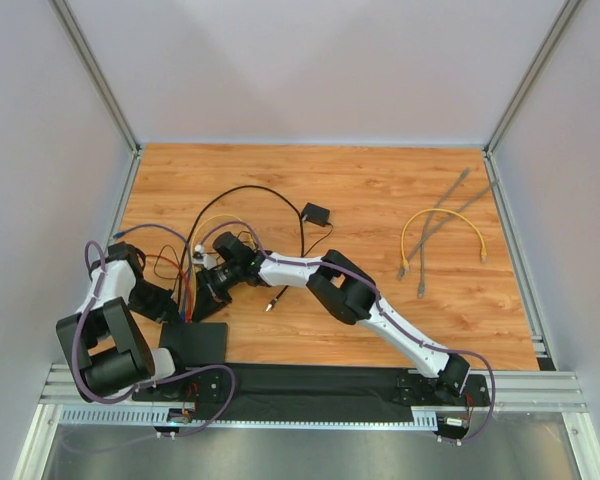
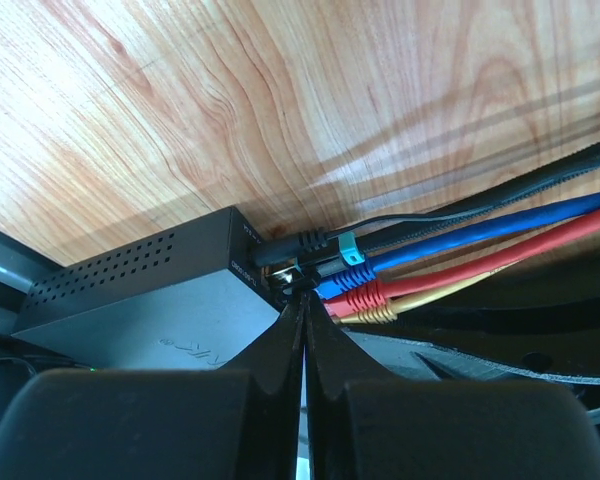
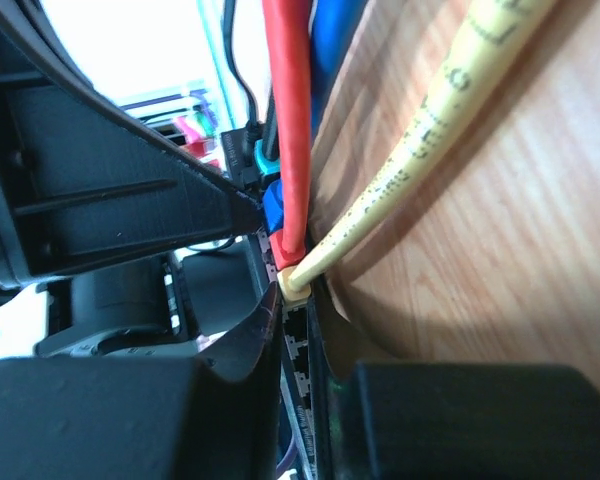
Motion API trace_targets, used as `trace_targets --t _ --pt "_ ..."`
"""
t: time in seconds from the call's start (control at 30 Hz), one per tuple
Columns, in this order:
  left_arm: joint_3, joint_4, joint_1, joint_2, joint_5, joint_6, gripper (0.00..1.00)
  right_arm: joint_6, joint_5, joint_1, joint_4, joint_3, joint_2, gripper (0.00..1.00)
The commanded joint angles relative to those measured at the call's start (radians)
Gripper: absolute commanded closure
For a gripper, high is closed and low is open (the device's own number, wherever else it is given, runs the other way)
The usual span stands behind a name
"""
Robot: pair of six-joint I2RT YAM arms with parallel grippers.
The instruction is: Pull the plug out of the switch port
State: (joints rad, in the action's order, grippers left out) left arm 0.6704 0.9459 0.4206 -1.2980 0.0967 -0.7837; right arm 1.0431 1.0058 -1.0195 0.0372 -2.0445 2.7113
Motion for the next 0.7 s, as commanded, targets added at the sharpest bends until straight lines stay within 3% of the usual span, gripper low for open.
trace_targets --t 0.0,0.2,0.47,0.57,0.67 --pt "-0.02 0.014 0.006 -0.037 -0.058 -0.011 0.97 -0.056 -0.171 -0.011 -0.244 -0.045 0.073 1.0" --pt "-0.02 0.01 -0.002 -0.06 -0.08 -0.017 0.99 -0.048 -0.205 -0.007 -0.238 -0.013 0.062 1.0" --pt "-0.023 0.007 -0.014 -0.066 -0.089 -0.026 1.0 0.141 -0.219 0.041 -0.008 -0.034 0.085 1.0" --pt "-0.026 0.007 -0.014 -0.052 -0.094 -0.028 1.0 -0.016 -0.297 0.042 -0.209 -0.103 0.077 1.0" --pt "-0.023 0.01 -0.017 -0.046 -0.094 -0.029 1.0 -0.06 -0.352 0.047 -0.241 -0.076 0.048 1.0"
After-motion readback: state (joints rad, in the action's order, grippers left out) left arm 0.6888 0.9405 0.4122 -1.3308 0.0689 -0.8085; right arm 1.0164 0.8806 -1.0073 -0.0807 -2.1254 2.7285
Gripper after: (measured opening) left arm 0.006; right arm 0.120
